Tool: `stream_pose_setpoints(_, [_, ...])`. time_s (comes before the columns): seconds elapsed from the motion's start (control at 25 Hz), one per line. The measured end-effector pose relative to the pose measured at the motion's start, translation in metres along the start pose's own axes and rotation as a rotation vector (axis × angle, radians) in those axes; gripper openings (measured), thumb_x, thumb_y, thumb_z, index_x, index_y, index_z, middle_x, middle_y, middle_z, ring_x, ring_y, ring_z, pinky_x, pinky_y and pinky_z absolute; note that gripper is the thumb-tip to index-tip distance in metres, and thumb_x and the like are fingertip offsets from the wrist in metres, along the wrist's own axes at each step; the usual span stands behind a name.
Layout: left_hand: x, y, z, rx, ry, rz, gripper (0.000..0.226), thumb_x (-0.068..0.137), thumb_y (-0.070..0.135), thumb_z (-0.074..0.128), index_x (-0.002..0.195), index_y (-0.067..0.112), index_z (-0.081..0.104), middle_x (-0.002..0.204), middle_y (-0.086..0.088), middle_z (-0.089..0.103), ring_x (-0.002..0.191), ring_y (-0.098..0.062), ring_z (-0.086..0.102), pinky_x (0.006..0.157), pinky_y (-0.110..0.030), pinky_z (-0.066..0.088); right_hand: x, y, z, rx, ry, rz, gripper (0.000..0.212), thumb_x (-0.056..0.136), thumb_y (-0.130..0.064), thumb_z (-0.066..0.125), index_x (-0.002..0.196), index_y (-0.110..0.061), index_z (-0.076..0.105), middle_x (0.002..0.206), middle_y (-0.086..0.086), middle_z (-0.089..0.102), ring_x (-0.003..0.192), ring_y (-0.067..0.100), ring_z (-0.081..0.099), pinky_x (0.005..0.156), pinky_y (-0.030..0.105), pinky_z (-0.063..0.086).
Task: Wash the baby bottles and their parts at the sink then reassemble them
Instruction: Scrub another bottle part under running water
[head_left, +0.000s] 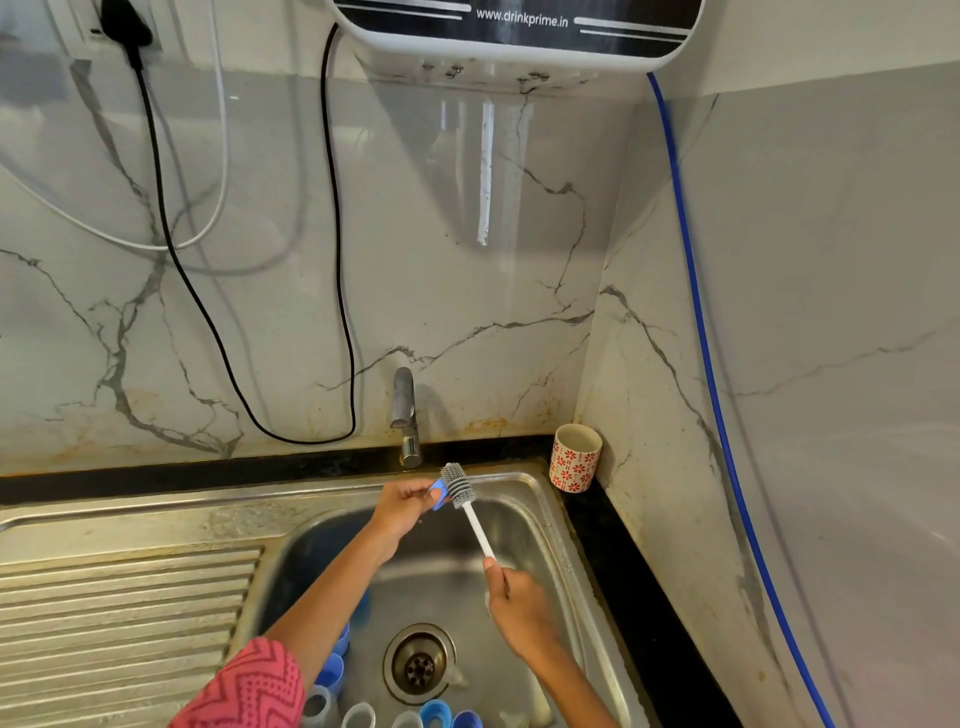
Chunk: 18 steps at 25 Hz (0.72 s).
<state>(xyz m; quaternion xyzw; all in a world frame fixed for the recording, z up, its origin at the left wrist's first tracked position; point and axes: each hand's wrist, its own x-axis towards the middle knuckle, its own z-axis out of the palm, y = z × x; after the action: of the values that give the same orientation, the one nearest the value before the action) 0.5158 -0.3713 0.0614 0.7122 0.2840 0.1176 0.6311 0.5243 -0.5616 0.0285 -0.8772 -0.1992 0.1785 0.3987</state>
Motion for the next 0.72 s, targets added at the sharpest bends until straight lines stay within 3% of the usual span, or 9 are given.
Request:
stream_pose_setpoints(0.12, [-0.002,0.007,-0.006,0.198,-0.092,0.143,0.019,0.091,0.006,0.056,0.105,0.008,0.07,0.094,-0.003,0.067,0.089,-0.011,0.057,0.075,-0.015,0.042,0.003,0.004,-0.008,-0.056,-0.07,0.062,0.049,0.101,-0.045,0.03,0.06,-0.021,0.044,0.061,-0.003,0.048,0.058,0.012,0.048,0.053,0.025,0.034])
stream_pose_setpoints(0.24, [0.001,0.017,-0.003,0.176,-0.072,0.207,0.018,0.092,0.006,0.055,0.104,0.007,0.069,0.088,0.0,0.066,0.087,-0.01,0.058,0.075,-0.015,0.043,0.001,0.004,-0.002,-0.151,-0.024,0.026,0.05,0.101,-0.043,0.03,0.056,-0.024,0.039,0.058,-0.006,0.045,0.066,0.018,0.051,0.061,0.027,0.036])
stream_pose_setpoints(0.4, [0.004,0.016,-0.001,0.18,-0.004,0.199,0.014,0.09,0.006,0.058,0.091,0.008,0.072,0.086,-0.006,0.067,0.086,-0.014,0.059,0.077,-0.02,0.044,0.0,0.005,-0.002,-0.07,0.06,0.015,0.05,0.102,-0.04,0.031,0.054,-0.024,0.038,0.054,-0.005,0.042,0.052,0.007,0.044,0.049,0.02,0.031])
stream_pose_setpoints(0.52, [0.0,0.009,-0.005,0.222,-0.091,0.202,0.021,0.086,0.003,0.063,0.077,0.021,0.07,0.087,-0.003,0.07,0.086,-0.011,0.062,0.078,-0.017,0.046,-0.001,0.003,-0.009,-0.048,0.036,-0.011,0.049,0.1,-0.042,0.032,0.056,-0.024,0.039,0.054,-0.004,0.042,0.05,0.005,0.041,0.049,0.021,0.029])
stream_pose_setpoints(0.72, [-0.009,0.013,0.002,0.188,-0.183,0.216,0.018,0.086,0.005,0.064,0.084,0.021,0.07,0.082,0.009,0.07,0.081,-0.003,0.064,0.073,-0.013,0.046,0.0,0.0,-0.013,-0.114,-0.009,0.088,0.049,0.101,-0.043,0.029,0.058,-0.023,0.039,0.058,-0.005,0.043,0.053,0.006,0.042,0.048,0.02,0.029])
